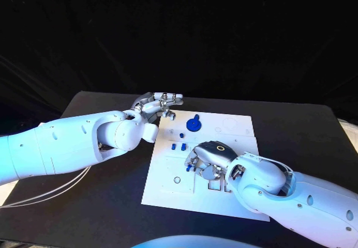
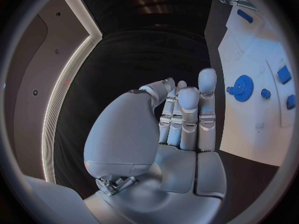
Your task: Assemble the parts on the task board
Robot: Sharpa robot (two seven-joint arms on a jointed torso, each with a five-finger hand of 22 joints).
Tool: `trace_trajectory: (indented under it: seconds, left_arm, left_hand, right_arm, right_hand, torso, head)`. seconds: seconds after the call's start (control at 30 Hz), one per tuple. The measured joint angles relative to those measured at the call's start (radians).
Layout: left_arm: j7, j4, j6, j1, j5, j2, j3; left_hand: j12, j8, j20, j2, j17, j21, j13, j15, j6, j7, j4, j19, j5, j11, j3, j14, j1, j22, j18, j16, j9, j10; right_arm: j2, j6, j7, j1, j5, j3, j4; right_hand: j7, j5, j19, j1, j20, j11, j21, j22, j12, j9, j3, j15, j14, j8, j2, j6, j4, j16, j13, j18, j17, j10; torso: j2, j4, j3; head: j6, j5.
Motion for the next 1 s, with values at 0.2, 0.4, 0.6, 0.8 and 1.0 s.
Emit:
trace_trajectory:
  seconds: [0.2, 0.4, 0.6, 0.8, 1.0]
  left_arm:
    - [-0.002, -0.001, 0.001, 0.000, 0.000, -0.001, 0.000]
    - [-0.003, -0.001, 0.003, -0.001, 0.000, -0.001, 0.000]
    - [-0.005, -0.001, 0.004, -0.001, 0.000, -0.002, 0.000]
    - [-0.005, 0.000, 0.005, -0.001, 0.000, -0.002, 0.000]
    - [-0.006, 0.000, 0.005, -0.001, 0.000, -0.002, 0.000]
  left_hand:
    - [0.004, 0.000, 0.000, 0.000, -0.001, -0.004, 0.000, 0.000, -0.004, -0.004, 0.000, 0.000, 0.000, 0.000, 0.000, 0.000, 0.000, -0.002, 0.000, 0.000, 0.000, 0.000]
    - [0.004, 0.000, 0.000, 0.000, -0.002, -0.004, 0.000, 0.000, -0.004, -0.004, 0.000, 0.000, 0.000, 0.000, 0.000, 0.000, 0.000, -0.002, 0.000, 0.000, 0.000, 0.000]
    - [0.004, 0.000, 0.000, 0.000, -0.002, -0.004, 0.000, 0.000, -0.004, -0.004, 0.000, 0.000, 0.000, 0.000, 0.000, 0.000, 0.000, -0.002, 0.000, 0.000, 0.000, 0.000]
    - [0.004, 0.000, 0.000, 0.000, -0.002, -0.004, 0.000, 0.000, -0.004, -0.004, 0.000, 0.000, 0.000, 0.000, 0.000, 0.000, 0.000, -0.002, 0.000, 0.000, 0.000, 0.000]
    - [0.004, 0.000, 0.000, 0.000, -0.003, -0.004, 0.000, 0.000, -0.007, 0.000, -0.003, 0.000, 0.000, 0.000, -0.003, 0.000, 0.000, -0.003, 0.000, 0.000, -0.001, 0.000]
  right_arm:
    - [-0.003, 0.007, -0.004, 0.000, -0.006, 0.000, 0.003]
    - [-0.003, 0.015, -0.009, 0.001, -0.012, 0.001, 0.005]
    - [0.008, 0.036, -0.021, 0.001, -0.025, 0.000, 0.004]
    - [0.023, 0.056, -0.032, 0.002, -0.047, -0.005, -0.003]
    - [0.030, 0.062, -0.035, 0.004, -0.063, -0.007, -0.007]
  right_hand:
    - [0.001, 0.000, 0.000, -0.001, 0.000, 0.000, 0.000, 0.000, 0.000, 0.000, 0.000, 0.000, 0.000, 0.003, 0.001, -0.001, 0.000, 0.000, 0.000, 0.000, 0.000, 0.000]
    - [0.002, 0.000, 0.000, -0.005, 0.000, 0.000, 0.000, 0.000, 0.000, 0.004, 0.000, 0.000, 0.000, 0.005, -0.004, -0.002, 0.000, 0.000, 0.000, 0.000, 0.000, 0.000]
    - [0.003, 0.000, 0.000, -0.015, 0.000, 0.000, 0.000, 0.000, 0.000, 0.004, 0.000, 0.000, 0.000, 0.005, -0.003, -0.003, 0.000, 0.000, 0.000, 0.000, -0.001, 0.000]
    - [0.003, 0.000, 0.000, -0.026, 0.000, 0.004, 0.000, -0.001, 0.000, 0.004, 0.000, 0.000, 0.000, 0.005, -0.011, -0.003, 0.000, 0.000, 0.000, 0.000, -0.004, -0.004]
    - [0.020, 0.010, -0.006, -0.062, 0.006, 0.016, 0.000, -0.008, -0.004, 0.003, -0.007, 0.009, 0.002, 0.005, -0.021, -0.021, 0.003, 0.000, -0.002, 0.000, -0.012, -0.044]
  torso:
    - [0.000, 0.0006, -0.0001]
    - [0.000, 0.0006, -0.0005]
    - [0.000, 0.0006, -0.0011]
    - [0.000, 0.0012, -0.0014]
    - [0.000, 0.0012, -0.0015]
  head:
    - [0.000, -0.001]
    - [0.000, -0.001]
    - [-0.001, 0.000]
    - [-0.001, -0.001]
    - [-0.001, 0.000]
